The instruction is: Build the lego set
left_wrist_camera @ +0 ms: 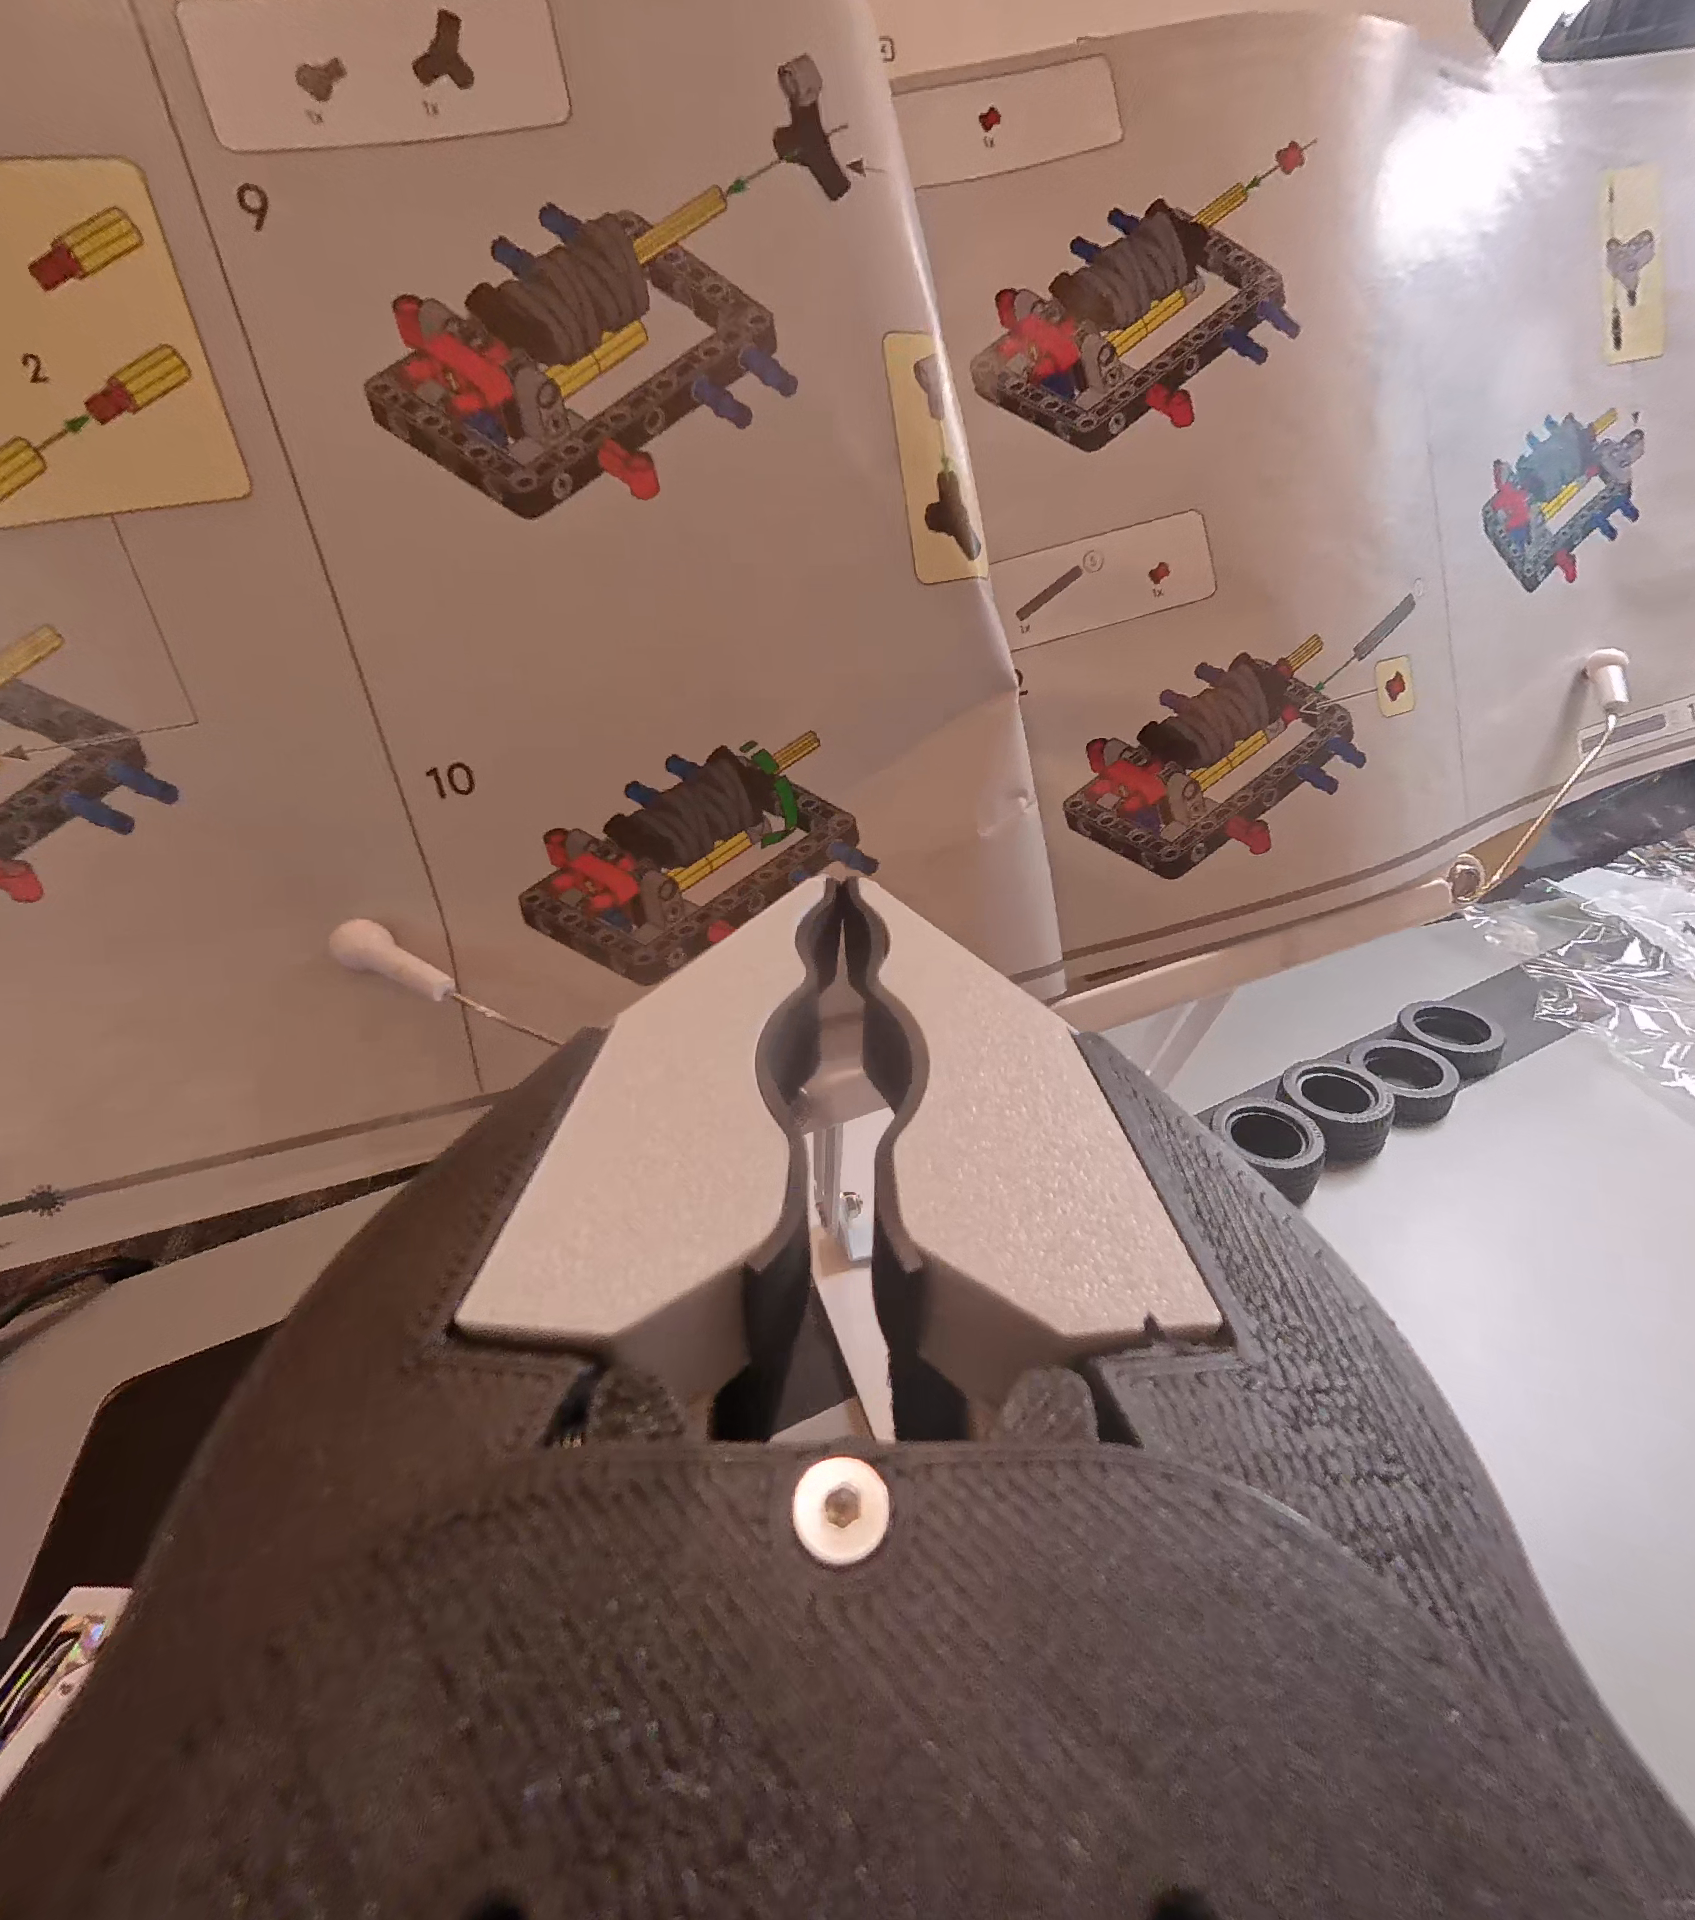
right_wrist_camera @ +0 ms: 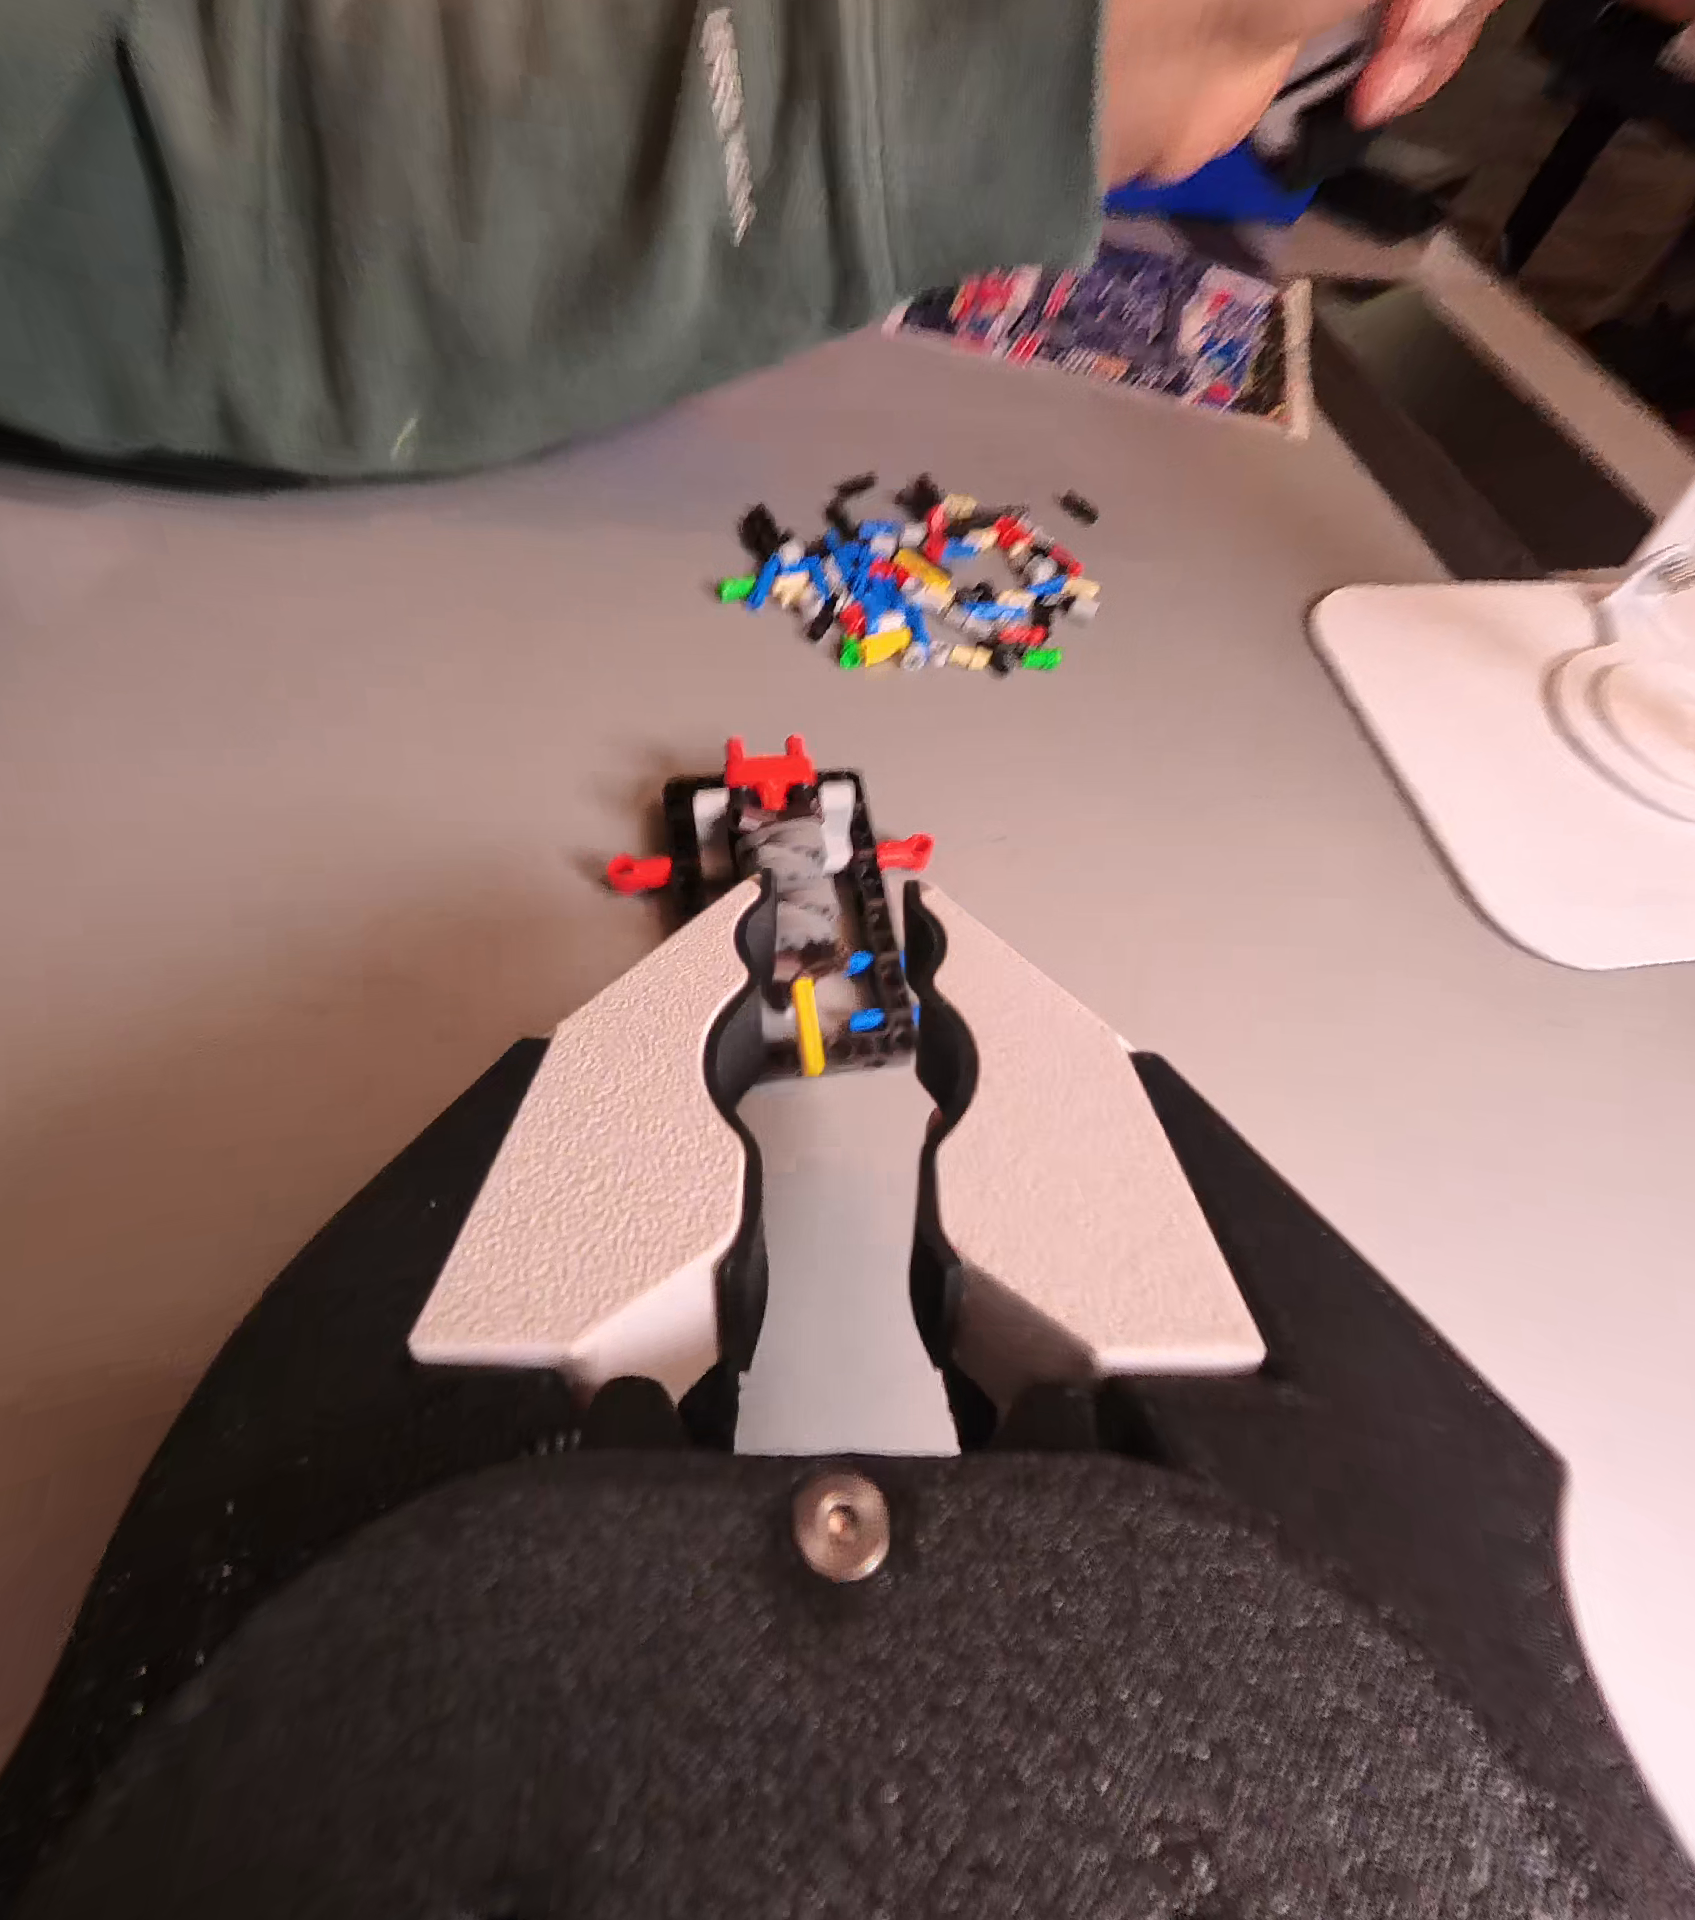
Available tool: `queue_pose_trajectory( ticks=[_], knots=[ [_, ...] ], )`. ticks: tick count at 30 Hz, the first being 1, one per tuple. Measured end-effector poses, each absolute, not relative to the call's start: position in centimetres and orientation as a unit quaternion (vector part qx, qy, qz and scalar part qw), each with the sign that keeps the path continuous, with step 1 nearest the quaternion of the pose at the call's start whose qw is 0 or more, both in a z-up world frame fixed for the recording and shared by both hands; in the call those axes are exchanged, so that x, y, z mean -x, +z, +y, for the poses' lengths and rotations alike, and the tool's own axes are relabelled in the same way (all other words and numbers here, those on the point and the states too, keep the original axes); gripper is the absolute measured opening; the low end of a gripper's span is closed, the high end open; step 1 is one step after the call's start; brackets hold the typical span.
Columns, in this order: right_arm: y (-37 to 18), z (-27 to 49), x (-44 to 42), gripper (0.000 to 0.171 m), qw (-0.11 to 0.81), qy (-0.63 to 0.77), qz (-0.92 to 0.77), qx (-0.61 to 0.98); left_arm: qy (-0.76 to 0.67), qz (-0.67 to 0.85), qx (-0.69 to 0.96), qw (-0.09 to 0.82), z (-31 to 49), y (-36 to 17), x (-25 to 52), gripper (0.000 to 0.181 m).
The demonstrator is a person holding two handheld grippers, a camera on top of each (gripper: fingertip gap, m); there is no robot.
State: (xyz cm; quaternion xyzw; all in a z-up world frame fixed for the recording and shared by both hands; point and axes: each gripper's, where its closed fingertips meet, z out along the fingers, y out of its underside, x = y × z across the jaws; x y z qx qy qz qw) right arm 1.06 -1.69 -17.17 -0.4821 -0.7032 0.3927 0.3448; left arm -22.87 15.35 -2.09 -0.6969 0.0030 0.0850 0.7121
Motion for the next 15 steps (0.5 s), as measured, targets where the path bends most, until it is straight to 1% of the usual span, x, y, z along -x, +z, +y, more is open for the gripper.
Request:
queue_pose_trajectory(
  ticks=[5, 10, 14, 15],
  knots=[
    [-11.5, 1.7, -0.6, 0.023, 0.458, 0.478, -0.565, 0.493, 0.079, 0.011, 0.694, 0.715, 15.2, -1.8, 22.0, 0.000],
    [-7.3, 7.4, 0.3, 0.016, 0.559, 0.426, -0.489, 0.516, 0.074, 0.011, 0.686, 0.724, 14.9, -1.0, 21.5, 0.000],
    [-3.0, 11.2, 3.3, 0.006, 0.606, 0.407, -0.444, 0.520, 0.076, 0.006, 0.674, 0.735, 14.0, -0.6, 21.3, 0.000],
    [-1.7, 11.9, 4.3, 0.000, 0.617, 0.409, -0.433, 0.514, 0.078, 0.005, 0.671, 0.737, 13.6, -0.5, 21.3, 0.000]
  ],
)
